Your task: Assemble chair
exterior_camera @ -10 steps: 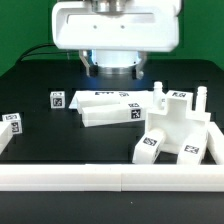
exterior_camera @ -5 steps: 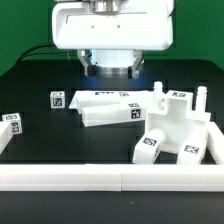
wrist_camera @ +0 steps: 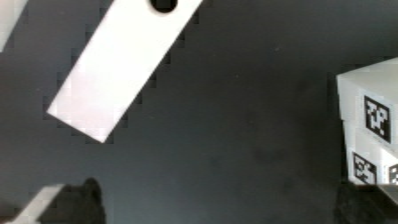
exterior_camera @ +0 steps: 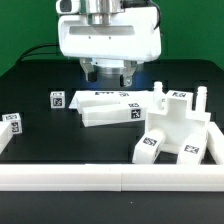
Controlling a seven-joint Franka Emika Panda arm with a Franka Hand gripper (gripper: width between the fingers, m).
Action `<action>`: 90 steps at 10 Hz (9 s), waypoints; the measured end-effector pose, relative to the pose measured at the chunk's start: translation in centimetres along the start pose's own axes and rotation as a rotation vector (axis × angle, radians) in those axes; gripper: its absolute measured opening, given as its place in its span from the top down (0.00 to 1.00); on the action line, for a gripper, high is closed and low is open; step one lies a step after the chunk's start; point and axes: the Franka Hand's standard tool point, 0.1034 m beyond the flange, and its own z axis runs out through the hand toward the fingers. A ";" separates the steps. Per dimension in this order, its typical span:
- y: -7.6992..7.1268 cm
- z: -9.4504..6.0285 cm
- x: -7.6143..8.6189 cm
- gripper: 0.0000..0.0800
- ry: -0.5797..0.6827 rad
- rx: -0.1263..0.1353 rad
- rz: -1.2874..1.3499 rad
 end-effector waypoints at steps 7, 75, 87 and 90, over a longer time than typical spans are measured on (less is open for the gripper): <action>2.9 6.0 -4.8 0.19 -0.029 -0.058 0.244; -16.6 0.4 -2.0 0.19 -0.046 -0.047 -0.293; -16.6 0.6 0.4 0.19 0.037 -0.010 -0.307; -16.6 0.5 0.4 0.19 0.036 -0.010 -0.306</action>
Offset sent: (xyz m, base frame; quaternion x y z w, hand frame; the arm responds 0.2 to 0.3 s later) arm -0.0406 0.0169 -0.0453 -0.0134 -0.0240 0.1354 0.9904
